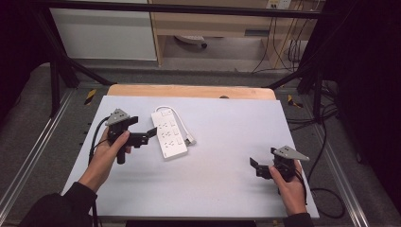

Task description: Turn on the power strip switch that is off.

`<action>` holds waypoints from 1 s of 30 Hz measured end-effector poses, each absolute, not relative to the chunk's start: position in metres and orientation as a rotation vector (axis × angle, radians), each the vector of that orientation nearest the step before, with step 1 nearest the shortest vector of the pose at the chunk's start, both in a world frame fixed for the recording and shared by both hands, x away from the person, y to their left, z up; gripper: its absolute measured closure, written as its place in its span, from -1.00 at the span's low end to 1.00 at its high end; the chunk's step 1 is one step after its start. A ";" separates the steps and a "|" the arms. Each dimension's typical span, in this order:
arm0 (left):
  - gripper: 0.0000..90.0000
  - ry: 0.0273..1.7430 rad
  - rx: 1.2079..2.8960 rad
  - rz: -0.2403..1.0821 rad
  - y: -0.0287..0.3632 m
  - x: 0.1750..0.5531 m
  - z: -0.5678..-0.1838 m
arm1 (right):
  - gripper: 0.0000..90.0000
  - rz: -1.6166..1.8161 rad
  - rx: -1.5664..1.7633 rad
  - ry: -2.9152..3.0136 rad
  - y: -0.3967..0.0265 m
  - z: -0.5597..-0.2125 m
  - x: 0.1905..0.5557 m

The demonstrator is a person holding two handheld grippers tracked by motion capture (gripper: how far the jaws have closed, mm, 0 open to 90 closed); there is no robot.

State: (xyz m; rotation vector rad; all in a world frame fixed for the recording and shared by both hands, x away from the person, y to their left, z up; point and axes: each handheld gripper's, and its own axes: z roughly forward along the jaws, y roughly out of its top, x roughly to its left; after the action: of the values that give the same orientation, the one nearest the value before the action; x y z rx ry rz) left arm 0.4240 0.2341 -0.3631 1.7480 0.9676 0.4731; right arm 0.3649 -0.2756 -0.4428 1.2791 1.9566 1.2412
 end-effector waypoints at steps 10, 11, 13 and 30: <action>-0.86 1.019 1.691 0.495 0.270 0.397 -0.374 | -0.95 1.232 1.273 1.962 -0.275 -0.443 0.365; -0.86 1.023 1.687 0.498 0.274 0.395 -0.376 | -0.95 1.231 1.272 1.961 -0.275 -0.443 0.365; -0.86 1.033 1.680 0.505 0.282 0.389 -0.378 | -0.95 1.232 1.274 1.958 -0.275 -0.443 0.365; -0.86 1.069 1.698 0.517 0.310 0.345 -0.418 | -0.95 1.215 1.283 1.954 -0.278 -0.444 0.366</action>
State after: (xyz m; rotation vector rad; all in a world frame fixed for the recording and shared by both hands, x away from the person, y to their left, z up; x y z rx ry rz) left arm 0.3448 0.3097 -0.4177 1.6982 1.0691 0.5175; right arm 0.3660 -0.2776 -0.4442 1.2835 1.9541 1.2151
